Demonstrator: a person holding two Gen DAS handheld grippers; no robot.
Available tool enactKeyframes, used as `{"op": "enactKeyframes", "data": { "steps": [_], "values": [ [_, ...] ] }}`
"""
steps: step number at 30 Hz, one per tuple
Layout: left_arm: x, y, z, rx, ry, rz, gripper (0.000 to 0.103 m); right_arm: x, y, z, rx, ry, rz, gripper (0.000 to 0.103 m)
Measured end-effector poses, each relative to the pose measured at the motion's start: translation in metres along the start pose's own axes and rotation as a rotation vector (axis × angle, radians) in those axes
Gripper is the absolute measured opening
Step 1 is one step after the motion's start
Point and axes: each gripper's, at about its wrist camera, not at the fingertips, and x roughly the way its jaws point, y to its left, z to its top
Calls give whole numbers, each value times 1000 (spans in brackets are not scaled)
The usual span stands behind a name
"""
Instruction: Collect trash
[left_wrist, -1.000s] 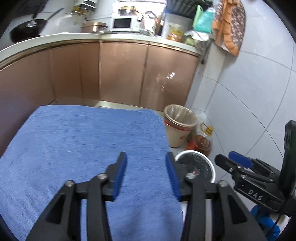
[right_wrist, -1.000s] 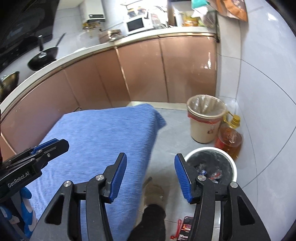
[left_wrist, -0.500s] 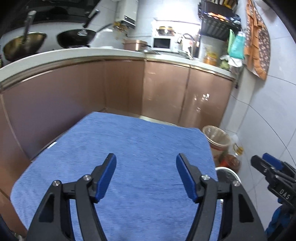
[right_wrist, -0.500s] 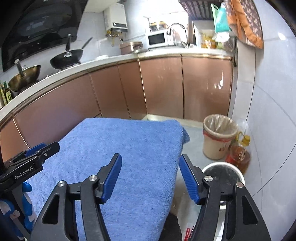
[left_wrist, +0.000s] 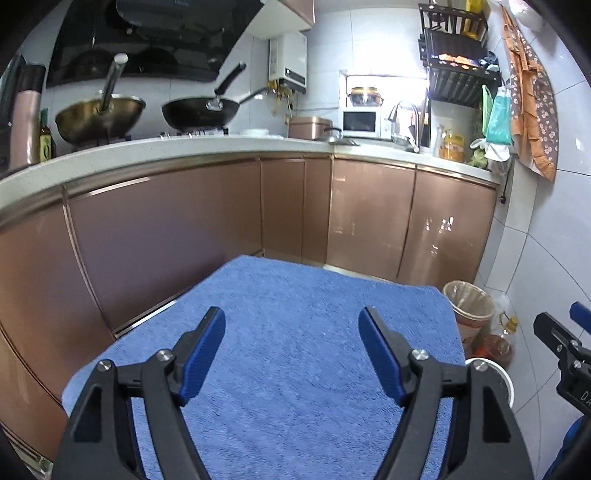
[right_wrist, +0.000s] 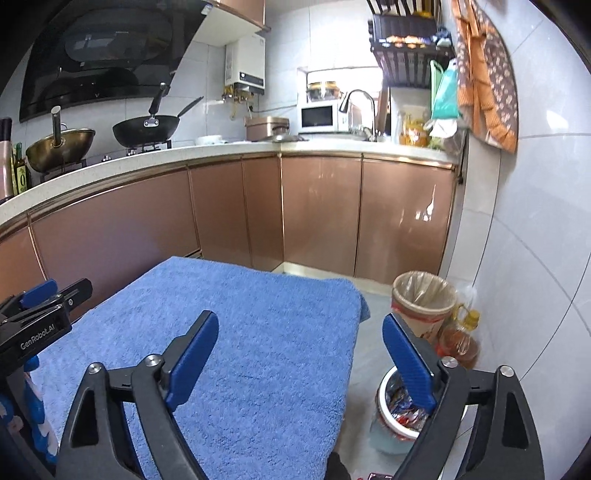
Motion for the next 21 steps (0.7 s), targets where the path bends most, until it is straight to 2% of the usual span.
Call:
{"op": "enactKeyframes", "data": {
  "steps": [8,21],
  "values": [
    [-22,-7,6,17,-75,38,84,-21,11,2,-30,-80,-35,102],
    [-26,-15,7,31,-84,44,86,-27,6,0,-4,-107,-53,103]
  ]
}}
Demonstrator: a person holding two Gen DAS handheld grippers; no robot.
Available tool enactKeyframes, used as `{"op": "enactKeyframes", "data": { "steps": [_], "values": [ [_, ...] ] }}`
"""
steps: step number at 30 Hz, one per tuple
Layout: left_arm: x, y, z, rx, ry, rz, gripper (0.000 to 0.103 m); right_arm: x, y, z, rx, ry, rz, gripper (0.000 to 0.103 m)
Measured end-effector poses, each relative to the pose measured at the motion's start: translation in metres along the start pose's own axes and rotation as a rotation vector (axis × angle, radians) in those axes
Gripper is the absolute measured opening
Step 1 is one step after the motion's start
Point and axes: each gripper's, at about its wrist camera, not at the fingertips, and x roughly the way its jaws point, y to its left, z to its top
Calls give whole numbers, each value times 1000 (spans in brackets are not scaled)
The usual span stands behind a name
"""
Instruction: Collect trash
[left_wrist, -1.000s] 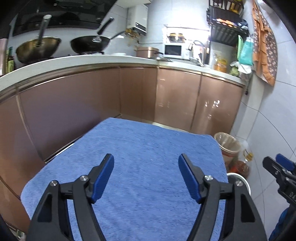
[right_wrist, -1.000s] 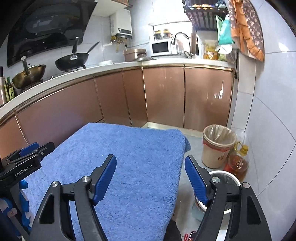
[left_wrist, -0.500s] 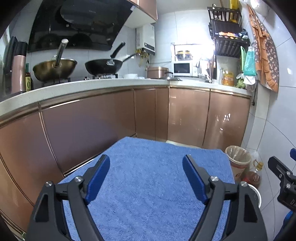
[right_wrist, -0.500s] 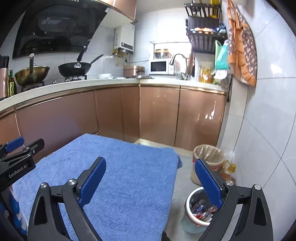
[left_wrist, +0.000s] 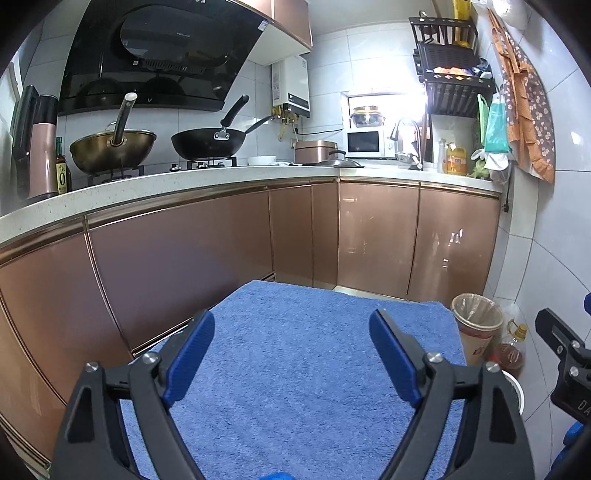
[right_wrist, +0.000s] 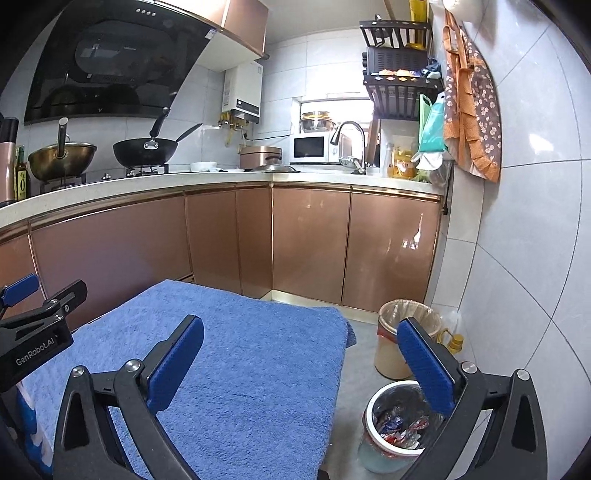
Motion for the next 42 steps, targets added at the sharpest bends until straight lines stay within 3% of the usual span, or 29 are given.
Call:
{"op": "enactKeyframes", "data": {
  "steps": [26,42],
  "values": [
    [-14,-8,-2,6,-47,6,87,-5,-9,1,33,-18,-13,103],
    [-21,-22,2,43,-58,-40,87,-6,-10,-1,48,-26,-20,103]
  ]
}}
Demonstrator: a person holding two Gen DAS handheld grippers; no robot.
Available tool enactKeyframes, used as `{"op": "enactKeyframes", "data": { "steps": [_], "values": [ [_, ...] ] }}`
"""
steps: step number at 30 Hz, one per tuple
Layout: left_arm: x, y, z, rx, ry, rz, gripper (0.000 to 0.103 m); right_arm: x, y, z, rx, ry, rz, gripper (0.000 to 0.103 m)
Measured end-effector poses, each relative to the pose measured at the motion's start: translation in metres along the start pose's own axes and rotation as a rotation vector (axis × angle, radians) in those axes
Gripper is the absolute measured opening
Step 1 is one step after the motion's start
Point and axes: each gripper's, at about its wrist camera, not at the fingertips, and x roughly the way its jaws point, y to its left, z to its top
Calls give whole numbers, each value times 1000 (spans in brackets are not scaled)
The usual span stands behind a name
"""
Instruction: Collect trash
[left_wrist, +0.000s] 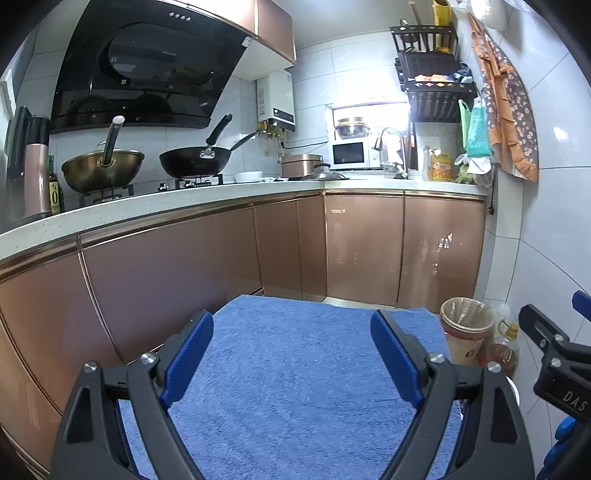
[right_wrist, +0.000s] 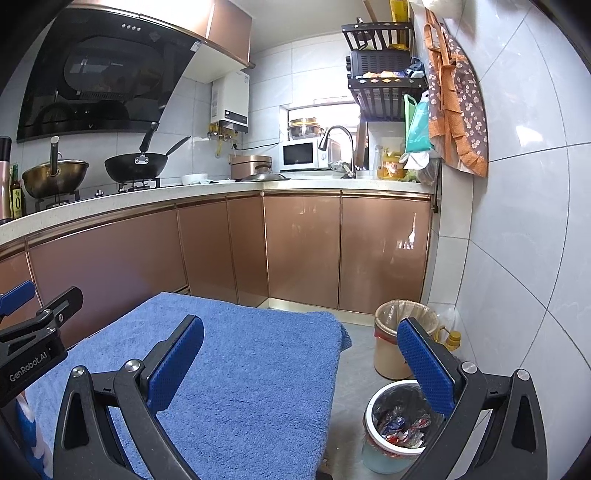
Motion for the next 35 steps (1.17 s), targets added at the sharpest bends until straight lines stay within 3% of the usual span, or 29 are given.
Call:
{"op": "enactKeyframes", "data": {
  "steps": [23,35],
  "values": [
    [9,-47,-2,71,28,-148,87,-2,-43,-16,79,28,-127,103],
    [10,-55,-7,81,42,-169,87,2,-49,-22,95,41,-132,103]
  ]
}}
